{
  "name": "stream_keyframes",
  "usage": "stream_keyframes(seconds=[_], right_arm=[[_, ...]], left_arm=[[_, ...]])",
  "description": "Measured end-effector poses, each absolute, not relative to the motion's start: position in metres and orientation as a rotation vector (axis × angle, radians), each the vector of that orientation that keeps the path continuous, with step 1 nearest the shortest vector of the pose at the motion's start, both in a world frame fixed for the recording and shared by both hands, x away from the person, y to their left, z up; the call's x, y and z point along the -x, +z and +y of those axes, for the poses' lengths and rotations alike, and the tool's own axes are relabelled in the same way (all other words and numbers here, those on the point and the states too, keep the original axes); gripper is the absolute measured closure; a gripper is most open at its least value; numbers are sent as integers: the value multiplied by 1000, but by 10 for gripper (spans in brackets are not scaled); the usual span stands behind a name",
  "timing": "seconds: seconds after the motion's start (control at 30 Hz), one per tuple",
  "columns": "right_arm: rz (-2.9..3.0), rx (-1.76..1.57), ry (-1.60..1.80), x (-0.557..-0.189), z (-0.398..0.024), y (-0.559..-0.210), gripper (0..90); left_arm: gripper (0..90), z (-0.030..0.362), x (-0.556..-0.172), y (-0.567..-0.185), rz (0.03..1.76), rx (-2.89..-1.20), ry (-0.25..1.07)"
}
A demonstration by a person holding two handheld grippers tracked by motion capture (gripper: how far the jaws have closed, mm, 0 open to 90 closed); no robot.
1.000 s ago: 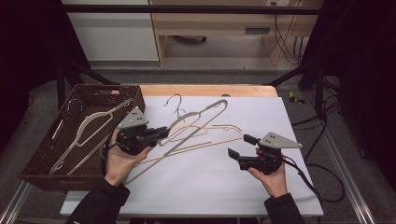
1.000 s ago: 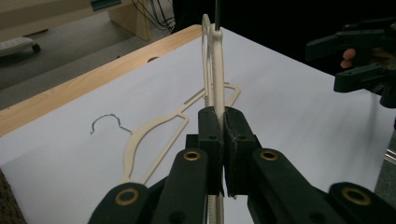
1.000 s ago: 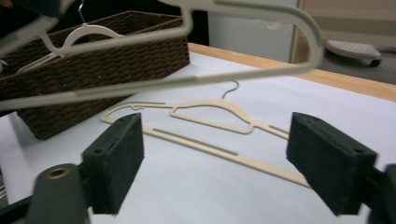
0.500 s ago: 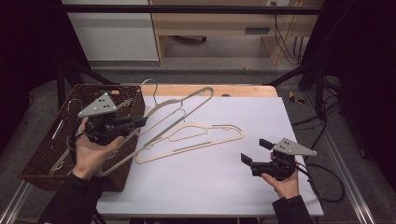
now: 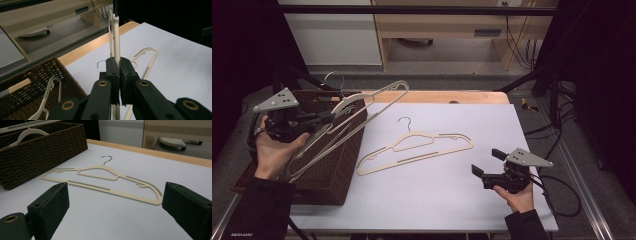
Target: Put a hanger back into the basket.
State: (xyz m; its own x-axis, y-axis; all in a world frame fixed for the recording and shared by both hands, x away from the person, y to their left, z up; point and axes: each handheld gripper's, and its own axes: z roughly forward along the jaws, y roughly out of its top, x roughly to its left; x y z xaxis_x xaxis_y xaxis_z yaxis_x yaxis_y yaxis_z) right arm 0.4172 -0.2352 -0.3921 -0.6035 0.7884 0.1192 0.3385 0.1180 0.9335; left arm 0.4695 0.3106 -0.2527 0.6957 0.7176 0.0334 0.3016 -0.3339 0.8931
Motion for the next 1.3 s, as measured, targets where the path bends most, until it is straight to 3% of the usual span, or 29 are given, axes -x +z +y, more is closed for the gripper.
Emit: stream_keyframes(seconds=[0.67, 1.03, 1.3], right_arm=[[1993, -1102, 1477, -419, -235, -394, 74], [1995, -1103, 1475, -419, -235, -394, 73], [1999, -1104, 1471, -420, -234, -395, 73]], left_arm=[[869, 406, -484, -290, 943, -1877, 562], [869, 437, -482, -309, 984, -1836, 537], [869, 448, -478, -317, 1010, -1912, 524]])
